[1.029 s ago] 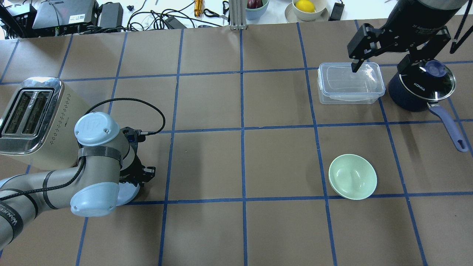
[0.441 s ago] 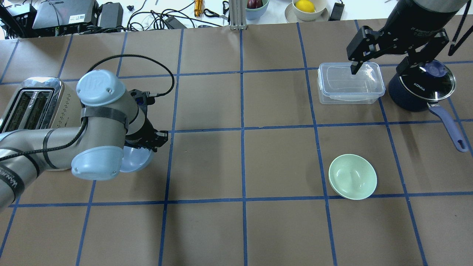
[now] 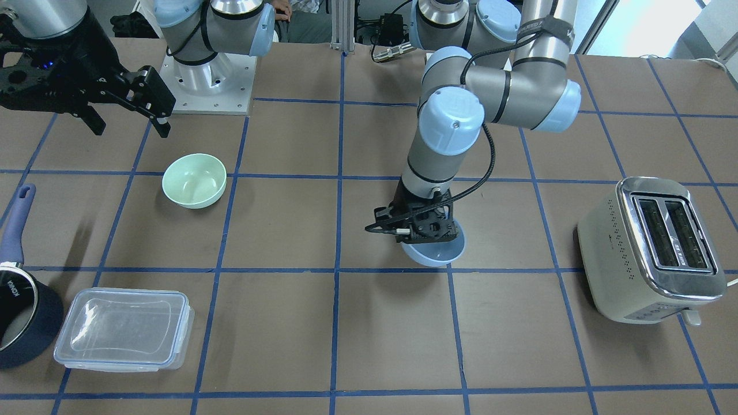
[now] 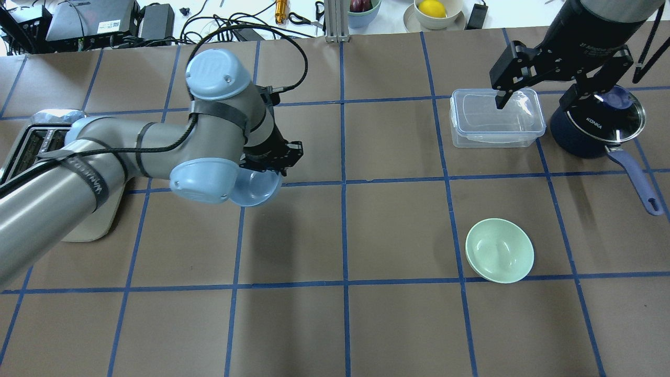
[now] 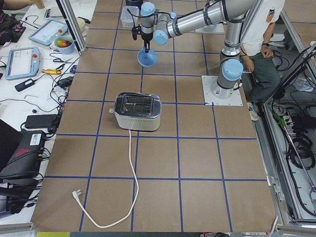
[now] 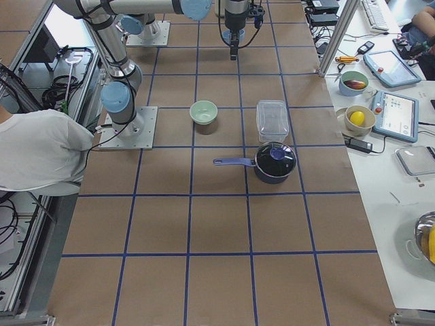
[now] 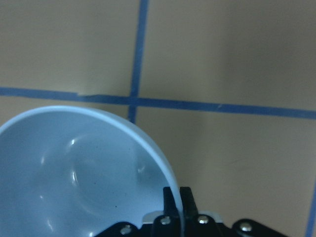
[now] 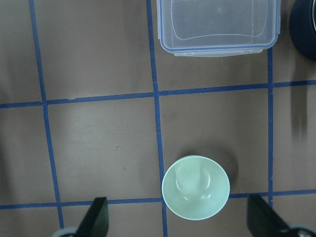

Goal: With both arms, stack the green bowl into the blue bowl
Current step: 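Carry the pale blue bowl with the left gripper toward the table center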

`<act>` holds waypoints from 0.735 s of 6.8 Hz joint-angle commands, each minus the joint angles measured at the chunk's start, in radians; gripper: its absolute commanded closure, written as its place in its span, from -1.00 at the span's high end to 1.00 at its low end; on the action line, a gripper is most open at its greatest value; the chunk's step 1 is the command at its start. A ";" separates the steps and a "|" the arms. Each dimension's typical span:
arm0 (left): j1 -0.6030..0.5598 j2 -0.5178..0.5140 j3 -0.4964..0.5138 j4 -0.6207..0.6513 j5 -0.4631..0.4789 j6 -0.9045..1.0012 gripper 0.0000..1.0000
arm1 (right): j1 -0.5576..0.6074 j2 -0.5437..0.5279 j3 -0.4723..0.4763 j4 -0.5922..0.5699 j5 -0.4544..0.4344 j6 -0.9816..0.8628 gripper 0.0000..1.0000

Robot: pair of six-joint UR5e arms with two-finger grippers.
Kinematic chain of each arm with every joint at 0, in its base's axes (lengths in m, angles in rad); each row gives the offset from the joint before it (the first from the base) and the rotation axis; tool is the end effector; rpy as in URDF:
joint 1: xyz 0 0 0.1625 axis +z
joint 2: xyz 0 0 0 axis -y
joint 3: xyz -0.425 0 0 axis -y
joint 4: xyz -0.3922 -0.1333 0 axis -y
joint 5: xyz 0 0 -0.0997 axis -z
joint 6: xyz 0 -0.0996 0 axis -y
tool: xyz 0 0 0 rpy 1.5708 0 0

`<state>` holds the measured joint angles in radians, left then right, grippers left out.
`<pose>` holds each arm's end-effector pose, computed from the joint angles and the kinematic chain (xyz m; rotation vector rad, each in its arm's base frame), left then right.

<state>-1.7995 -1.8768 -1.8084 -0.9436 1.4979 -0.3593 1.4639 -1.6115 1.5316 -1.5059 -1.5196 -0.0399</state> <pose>-0.2664 -0.5246 0.2742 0.1941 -3.0402 0.0897 0.0869 -0.4869 0.5205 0.1029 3.0898 -0.0289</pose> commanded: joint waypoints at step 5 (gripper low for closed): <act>-0.202 -0.255 0.210 0.040 0.045 -0.273 -0.02 | -0.010 0.005 0.051 0.003 -0.017 -0.068 1.00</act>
<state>-1.9877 -2.1174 -1.6011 -0.9093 1.5424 -0.6300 1.4609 -1.6088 1.5530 -1.5041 -1.5258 -0.0603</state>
